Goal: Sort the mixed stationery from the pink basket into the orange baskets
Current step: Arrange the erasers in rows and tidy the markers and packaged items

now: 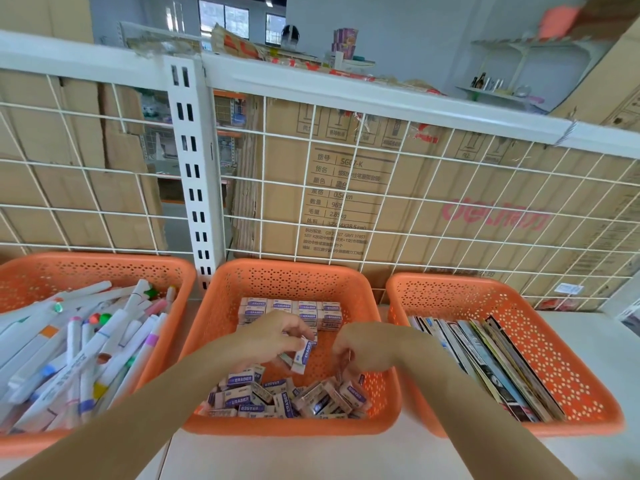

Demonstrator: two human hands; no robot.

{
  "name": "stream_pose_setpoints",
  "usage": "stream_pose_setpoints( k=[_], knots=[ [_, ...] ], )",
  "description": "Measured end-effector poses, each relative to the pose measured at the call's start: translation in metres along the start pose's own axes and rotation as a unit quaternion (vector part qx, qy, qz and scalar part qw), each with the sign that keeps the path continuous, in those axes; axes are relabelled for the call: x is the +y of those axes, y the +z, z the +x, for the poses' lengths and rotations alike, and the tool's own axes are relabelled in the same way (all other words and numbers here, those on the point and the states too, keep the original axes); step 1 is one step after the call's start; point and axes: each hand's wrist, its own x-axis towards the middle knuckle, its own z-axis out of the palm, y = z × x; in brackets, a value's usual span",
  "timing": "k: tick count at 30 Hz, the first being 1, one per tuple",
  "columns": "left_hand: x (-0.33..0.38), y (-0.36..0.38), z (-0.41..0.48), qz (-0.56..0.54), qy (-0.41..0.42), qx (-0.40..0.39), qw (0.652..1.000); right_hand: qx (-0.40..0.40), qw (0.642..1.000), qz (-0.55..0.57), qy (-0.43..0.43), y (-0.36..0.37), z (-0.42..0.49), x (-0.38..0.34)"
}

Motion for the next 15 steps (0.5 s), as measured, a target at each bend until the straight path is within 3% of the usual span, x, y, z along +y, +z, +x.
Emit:
stream_pose_setpoints(
  k=[15],
  knots=[
    [0.003, 0.000, -0.014, -0.062, -0.004, 0.000, 0.998, -0.067, 0.998, -0.007, -0.002, -0.009, -0.002, 0.001]
  ],
)
